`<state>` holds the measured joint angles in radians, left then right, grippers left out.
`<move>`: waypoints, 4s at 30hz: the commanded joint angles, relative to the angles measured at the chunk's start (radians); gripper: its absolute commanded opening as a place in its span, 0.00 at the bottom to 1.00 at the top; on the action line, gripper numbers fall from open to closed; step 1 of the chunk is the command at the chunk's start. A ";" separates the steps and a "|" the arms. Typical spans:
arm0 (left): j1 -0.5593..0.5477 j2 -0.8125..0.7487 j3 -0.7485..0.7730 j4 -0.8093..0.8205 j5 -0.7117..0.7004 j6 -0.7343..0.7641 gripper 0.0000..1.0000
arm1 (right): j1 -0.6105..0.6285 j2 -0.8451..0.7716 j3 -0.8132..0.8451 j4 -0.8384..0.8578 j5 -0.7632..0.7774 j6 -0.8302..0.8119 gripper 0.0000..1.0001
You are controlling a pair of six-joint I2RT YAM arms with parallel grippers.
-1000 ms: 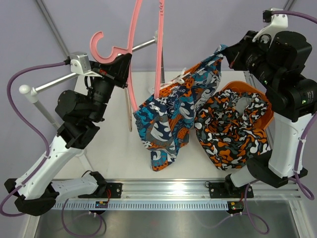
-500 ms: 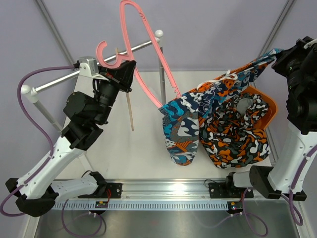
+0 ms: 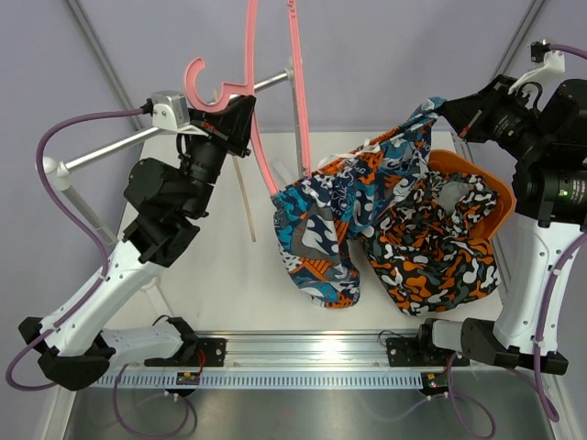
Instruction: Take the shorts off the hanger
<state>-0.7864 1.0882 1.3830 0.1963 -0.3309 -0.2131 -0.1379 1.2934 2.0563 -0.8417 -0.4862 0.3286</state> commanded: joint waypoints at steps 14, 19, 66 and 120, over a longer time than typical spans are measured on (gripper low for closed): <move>0.019 0.111 0.220 0.258 0.227 0.106 0.00 | 0.247 0.076 0.039 0.023 -0.069 -0.173 0.00; 0.021 0.110 0.243 0.296 0.283 0.109 0.00 | 0.378 0.081 -0.042 0.033 0.014 -0.201 0.00; 0.019 -0.275 0.060 -0.778 0.314 0.185 0.00 | 0.413 0.119 -0.186 0.064 0.225 -0.184 0.00; 0.021 -0.103 0.089 -1.142 0.016 -0.023 0.00 | 0.414 0.149 -0.263 0.116 0.202 -0.175 0.00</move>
<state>-0.7666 0.9844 1.4078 -1.0748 -0.2863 -0.2516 0.2684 1.4410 1.7859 -0.7742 -0.2741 0.1501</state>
